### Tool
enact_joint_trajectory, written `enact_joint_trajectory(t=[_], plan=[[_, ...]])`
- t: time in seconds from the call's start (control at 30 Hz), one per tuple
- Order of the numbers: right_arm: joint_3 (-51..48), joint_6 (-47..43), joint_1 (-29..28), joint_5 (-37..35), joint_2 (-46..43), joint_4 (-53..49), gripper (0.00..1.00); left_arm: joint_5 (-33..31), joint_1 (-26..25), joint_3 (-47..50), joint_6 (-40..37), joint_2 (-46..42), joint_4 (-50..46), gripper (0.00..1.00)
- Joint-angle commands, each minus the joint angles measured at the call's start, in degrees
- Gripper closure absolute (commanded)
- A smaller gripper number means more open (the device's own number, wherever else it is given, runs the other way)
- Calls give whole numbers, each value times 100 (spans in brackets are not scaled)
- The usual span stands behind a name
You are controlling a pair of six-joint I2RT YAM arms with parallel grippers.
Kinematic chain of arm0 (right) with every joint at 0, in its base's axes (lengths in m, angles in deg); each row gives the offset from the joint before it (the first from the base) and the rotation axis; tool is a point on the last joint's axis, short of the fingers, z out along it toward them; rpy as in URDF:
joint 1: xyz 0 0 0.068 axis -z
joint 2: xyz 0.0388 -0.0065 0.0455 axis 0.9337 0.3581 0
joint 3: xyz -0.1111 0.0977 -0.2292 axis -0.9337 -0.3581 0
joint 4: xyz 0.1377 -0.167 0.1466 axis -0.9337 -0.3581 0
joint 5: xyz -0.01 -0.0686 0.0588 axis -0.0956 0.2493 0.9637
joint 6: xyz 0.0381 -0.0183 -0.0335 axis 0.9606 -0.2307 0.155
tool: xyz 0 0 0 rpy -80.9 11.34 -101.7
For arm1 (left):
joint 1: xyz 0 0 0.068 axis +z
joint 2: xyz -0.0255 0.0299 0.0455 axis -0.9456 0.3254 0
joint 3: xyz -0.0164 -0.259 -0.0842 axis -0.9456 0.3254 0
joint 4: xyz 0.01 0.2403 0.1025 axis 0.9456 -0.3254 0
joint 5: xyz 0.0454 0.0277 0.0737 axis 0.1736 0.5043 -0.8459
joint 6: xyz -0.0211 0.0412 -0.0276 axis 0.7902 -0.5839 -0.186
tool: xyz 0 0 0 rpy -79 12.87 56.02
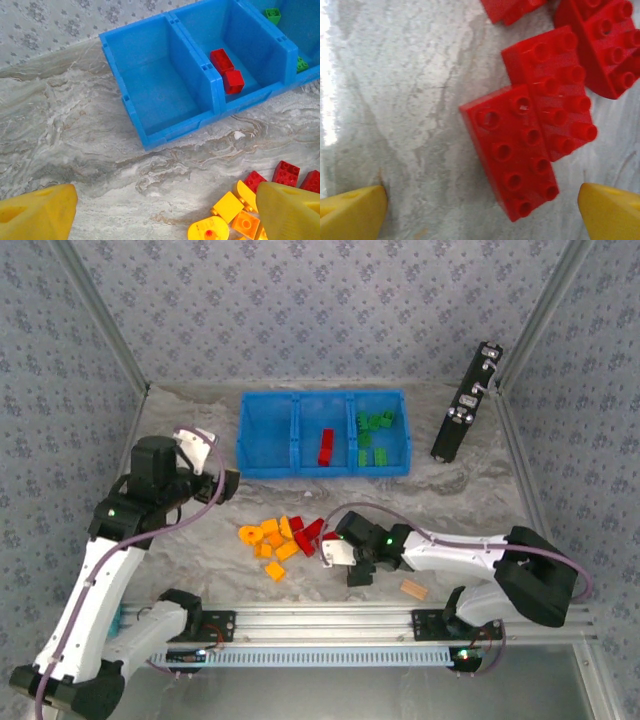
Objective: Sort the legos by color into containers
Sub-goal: Pick up the lego from the bottom-center of the table.
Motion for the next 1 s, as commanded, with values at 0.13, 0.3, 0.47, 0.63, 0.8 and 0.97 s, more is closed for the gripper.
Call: enact_joint_trajectory(t=[0.13,0.3,0.47,0.63,0.8,0.97], plan=[[285,-165,141,60,233,-86,3,-105,24,148,-117,-132,323,6],[466,-178,180,135,468,-178,8,-132,24,168,-146,-106,376,5],[584,-187,223,309,697,-314,11,-155,24,168,-160,-35,393,5],[655,-198,247,517,825,-495,19,-210,25,155,-185,-28,402,4],[673,-193,236,578,926,-581,28,-207,29,154,-180,14,429,4],[760,-181,239,614,1006,-706,37,-219,24,163,-203,9,446,4]])
